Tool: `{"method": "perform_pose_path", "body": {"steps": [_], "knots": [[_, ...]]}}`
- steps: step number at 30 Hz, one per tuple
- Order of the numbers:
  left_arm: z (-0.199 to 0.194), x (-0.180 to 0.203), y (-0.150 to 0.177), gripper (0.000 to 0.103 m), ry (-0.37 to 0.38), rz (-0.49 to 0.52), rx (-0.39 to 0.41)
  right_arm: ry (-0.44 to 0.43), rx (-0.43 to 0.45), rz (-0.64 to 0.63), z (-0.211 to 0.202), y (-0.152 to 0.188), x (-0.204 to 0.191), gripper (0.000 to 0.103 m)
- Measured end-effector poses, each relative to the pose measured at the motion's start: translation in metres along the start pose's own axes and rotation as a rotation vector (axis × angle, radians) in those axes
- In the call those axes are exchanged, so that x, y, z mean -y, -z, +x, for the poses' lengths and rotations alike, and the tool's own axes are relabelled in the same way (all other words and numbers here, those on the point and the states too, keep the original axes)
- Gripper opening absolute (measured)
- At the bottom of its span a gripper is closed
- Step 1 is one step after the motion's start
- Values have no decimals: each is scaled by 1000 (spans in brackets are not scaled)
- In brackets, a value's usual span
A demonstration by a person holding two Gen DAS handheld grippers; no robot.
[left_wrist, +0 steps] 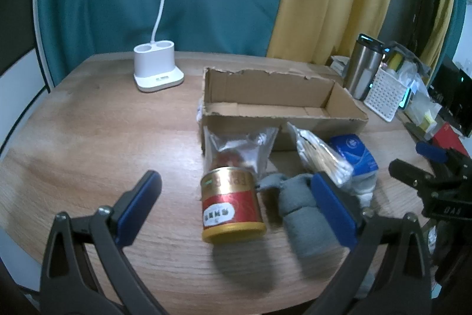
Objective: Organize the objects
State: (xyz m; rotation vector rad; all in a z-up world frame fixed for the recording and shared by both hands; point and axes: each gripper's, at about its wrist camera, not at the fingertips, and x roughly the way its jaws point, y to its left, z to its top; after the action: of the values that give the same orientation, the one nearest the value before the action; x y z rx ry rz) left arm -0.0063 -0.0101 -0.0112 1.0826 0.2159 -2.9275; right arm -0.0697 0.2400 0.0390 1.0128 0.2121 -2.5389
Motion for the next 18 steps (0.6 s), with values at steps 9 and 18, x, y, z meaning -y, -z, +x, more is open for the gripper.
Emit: {"method": "perform_pose_path", "body": {"steps": [9, 18], "knots": [[1, 1, 0, 103, -7, 1, 3, -2, -2, 0, 1, -1, 1, 103], [3, -2, -1, 103, -3, -20, -3, -4, -5, 4, 2, -1, 5, 103]]}}
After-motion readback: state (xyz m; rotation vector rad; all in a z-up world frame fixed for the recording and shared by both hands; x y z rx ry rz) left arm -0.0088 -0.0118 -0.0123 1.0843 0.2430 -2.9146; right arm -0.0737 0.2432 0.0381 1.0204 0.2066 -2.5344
